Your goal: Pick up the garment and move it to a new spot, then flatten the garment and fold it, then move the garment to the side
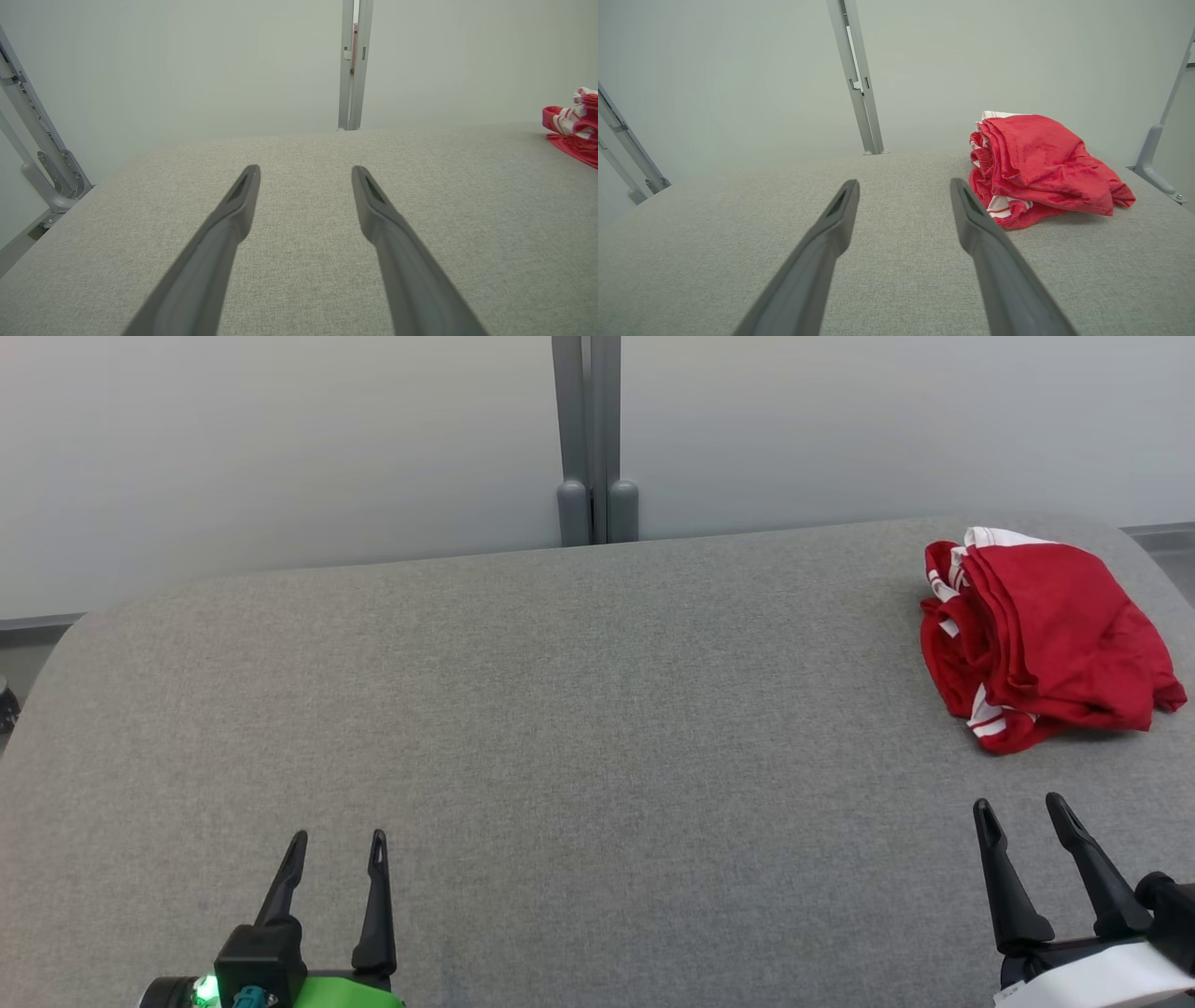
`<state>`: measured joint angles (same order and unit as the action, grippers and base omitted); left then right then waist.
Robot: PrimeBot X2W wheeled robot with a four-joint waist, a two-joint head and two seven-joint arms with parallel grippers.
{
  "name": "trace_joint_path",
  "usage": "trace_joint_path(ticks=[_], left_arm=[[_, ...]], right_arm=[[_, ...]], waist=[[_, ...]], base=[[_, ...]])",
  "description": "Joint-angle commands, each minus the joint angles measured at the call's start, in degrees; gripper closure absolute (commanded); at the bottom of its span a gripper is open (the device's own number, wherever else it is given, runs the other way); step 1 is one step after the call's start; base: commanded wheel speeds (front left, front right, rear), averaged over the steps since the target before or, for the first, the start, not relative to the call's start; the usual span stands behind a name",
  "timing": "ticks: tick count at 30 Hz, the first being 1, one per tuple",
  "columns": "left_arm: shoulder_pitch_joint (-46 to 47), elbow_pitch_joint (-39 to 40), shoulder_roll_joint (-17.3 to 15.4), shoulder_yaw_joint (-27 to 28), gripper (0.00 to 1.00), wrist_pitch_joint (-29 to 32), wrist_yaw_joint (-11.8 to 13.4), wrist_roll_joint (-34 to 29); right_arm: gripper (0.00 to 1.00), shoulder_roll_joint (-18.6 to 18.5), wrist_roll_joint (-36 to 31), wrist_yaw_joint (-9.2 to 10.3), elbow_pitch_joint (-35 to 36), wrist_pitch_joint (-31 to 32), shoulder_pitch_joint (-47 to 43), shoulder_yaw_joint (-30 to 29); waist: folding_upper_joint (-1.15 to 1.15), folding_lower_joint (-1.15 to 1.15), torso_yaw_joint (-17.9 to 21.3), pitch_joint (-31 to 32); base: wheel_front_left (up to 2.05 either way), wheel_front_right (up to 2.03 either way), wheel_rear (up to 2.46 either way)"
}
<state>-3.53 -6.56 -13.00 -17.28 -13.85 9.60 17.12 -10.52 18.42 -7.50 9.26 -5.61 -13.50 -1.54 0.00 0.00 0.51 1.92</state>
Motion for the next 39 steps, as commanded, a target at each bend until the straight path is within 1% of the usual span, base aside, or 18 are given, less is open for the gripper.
trace_joint_path(ticks=[1, 13, 14, 17, 28, 39], left_arm=[[-0.2, -0.2, -0.4, -0.1, 0.00, 0.1, 0.3, 0.3], [0.4, -0.3, -0.8, -0.4, 0.00, -0.1, 0.7, 0.3], [0.1, -0.2, -0.4, -0.5, 1.00, 0.2, 0.5, 0.3], [-0.2, -1.3, 0.0, -0.8, 1.00, 0.3, 0.4, 0.6], [1.1, -1.5, 1.0, 2.2, 1.00, 2.7, -1.8, 12.3], [2.7, -2.4, 1.9, 4.9, 1.00, 4.8, -4.0, 22.3]], right_arm=[[0.00, 0.1, 0.0, 0.02, -0.1, -0.1, -0.3, -0.2], [0.00, 0.2, 0.3, 0.02, -0.4, -0.5, -0.3, -0.3], [1.00, 0.2, 0.0, 0.00, -0.2, -0.1, 0.0, -0.1], [1.00, 0.8, 0.2, 0.00, -1.4, -0.2, -0.1, 0.2], [1.00, 1.2, 11.9, 0.00, -4.5, 1.1, 2.9, 0.1], [1.00, 1.6, 21.8, 0.00, -7.4, 2.2, 5.7, 0.0]], waist=[[0.00, 0.00, 0.0, 0.1], [0.00, 0.00, 0.1, 0.0], [0.00, 0.00, 0.1, 0.0], [0.00, 0.00, 0.1, 0.0], [0.00, 0.00, 0.0, -0.2], [0.00, 0.00, 0.0, -0.4]], base=[[0.00, 0.00, 0.00], [0.00, 0.00, 0.00], [0.00, 0.00, 0.00], [0.00, 0.00, 0.00], [0.00, 0.00, 0.00], [0.00, 0.00, 0.00]])
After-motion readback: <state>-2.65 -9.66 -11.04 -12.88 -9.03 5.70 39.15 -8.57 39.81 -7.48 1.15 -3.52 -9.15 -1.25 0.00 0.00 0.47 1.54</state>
